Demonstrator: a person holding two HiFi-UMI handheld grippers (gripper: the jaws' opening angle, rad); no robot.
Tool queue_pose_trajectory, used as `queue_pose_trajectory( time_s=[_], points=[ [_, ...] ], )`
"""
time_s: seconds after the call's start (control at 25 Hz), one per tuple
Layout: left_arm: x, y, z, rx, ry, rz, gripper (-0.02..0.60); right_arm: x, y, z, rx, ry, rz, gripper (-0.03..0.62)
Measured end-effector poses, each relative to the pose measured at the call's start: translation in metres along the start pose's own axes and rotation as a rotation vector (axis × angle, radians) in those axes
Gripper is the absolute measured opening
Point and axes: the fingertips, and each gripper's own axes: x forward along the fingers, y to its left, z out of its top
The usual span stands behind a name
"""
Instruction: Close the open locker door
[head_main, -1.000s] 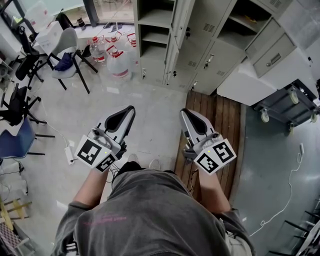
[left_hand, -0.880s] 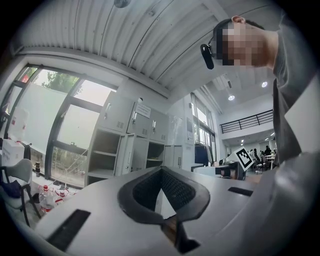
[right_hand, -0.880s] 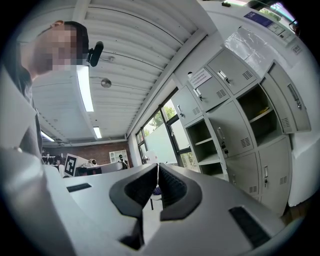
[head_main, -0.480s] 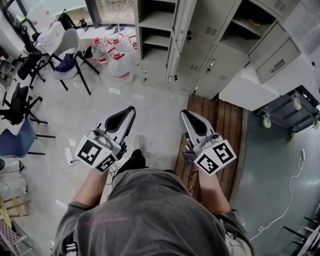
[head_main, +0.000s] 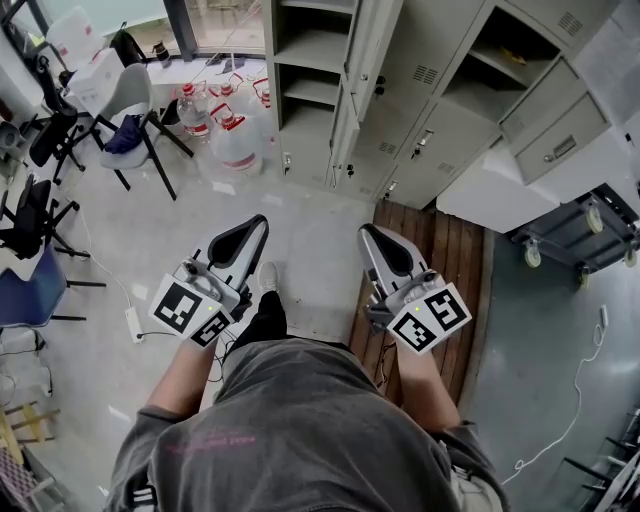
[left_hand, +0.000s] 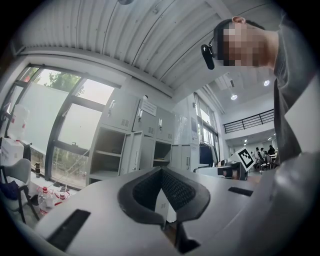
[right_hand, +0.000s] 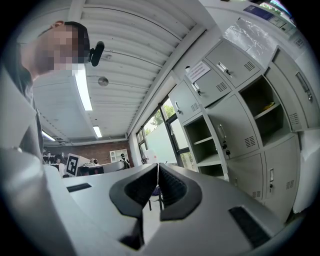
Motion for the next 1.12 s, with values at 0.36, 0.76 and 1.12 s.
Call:
queue_pose_trajectory(
  time_s=[0.36,0.76,1.12],
  points=[
    [0.034,0.076,-0.01,-0.023,0.018,0.001,0.015,0.073,-0.034,-0.01,0.016,0.026,-0.015,0.025],
    [0.073,0.182,-0.012,-0.054,0.032,-0.009,0.015,0.177,-0.065,-0.019,0.018,0.072,-0.038,0.025],
    [0.108,0.266,-0.011,-0.075,0.048,-0.041,0.015,0.263,-0.091,-0.018,0.024,0.09,-0.076,0.025]
  ],
)
